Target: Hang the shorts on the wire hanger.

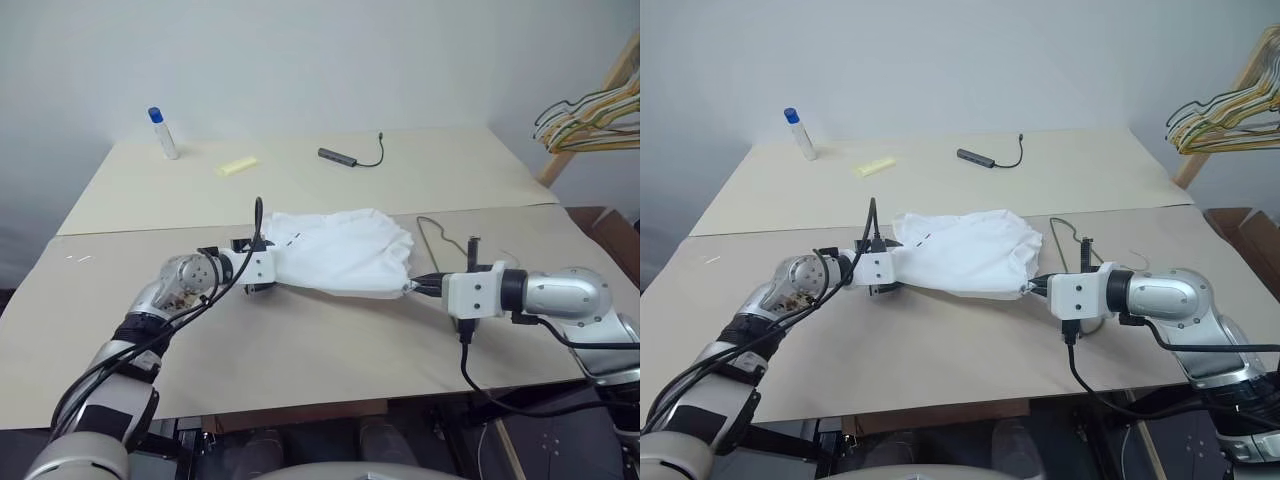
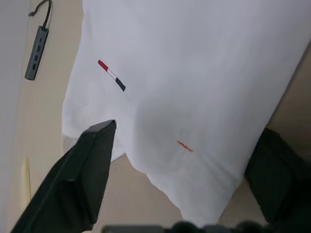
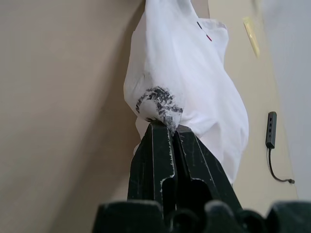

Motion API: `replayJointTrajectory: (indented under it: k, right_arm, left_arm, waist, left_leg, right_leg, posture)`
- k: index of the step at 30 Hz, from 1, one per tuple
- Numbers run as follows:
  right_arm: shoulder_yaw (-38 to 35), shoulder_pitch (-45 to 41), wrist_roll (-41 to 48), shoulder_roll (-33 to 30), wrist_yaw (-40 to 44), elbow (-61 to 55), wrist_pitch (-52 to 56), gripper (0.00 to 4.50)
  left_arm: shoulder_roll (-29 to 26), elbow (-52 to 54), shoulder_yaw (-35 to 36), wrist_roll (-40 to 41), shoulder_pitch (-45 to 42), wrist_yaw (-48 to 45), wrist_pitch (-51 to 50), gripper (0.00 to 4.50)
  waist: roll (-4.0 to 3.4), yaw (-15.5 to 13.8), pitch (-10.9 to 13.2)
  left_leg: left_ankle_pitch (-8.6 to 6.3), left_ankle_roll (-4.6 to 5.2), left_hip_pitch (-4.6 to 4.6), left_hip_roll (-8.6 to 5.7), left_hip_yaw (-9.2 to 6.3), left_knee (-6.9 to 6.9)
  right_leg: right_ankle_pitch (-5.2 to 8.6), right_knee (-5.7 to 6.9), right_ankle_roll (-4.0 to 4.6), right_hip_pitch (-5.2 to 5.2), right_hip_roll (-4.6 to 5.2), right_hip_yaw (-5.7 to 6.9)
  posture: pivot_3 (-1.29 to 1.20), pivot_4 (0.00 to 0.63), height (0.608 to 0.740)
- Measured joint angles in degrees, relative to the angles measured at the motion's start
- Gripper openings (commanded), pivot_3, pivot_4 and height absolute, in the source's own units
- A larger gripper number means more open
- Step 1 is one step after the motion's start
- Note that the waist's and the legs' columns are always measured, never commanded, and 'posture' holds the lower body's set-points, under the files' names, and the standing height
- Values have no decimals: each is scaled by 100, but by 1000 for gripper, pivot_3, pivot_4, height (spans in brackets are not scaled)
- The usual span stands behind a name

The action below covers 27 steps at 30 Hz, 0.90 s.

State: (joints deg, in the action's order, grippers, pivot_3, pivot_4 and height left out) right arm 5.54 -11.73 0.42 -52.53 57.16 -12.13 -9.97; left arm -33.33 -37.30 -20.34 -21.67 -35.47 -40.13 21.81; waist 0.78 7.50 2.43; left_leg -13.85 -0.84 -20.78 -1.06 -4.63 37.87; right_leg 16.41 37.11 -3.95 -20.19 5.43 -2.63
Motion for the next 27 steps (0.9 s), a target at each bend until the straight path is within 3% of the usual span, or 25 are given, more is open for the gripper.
replayJointTrajectory:
  k: [10,16,23,27]
  right_arm:
    - [-71,105,24,-3,-6,-85,60,0]
    - [-120,169,21,-50,0,-50,-28,0]
    - [-161,452,478,-640,809,43,-649,0]
    - [-19,-246,573,-550,1046,510,-615,0]
  left_arm:
    - [-358,-238,-5,-33,-23,-231,373,21]
    - [-1286,961,170,785,428,-1494,540,21]
    - [-2764,3299,612,2675,1748,-3321,-76,21]
    - [-2726,3594,845,2974,1769,-3355,-509,21]
  waist:
    - [1,214,1]
    - [0,329,1]
    - [-5,332,5]
    - [-6,259,10]
  left_leg:
    - [0,0,-26,1,-4,0]
    - [-2,0,-32,1,-6,-2]
    - [-4,1,-23,10,-7,-2]
    - [-3,1,20,12,2,-2]
  right_leg:
    - [-8,0,14,-24,0,1]
    - [-23,0,39,-33,6,-5]
    - [-22,2,38,-25,7,-9]
    - [1,0,1,11,-3,-9]
  posture:
    - [-237,0,740]
    - [-232,0,740]
    - [-185,0,740]
    - [-164,0,740]
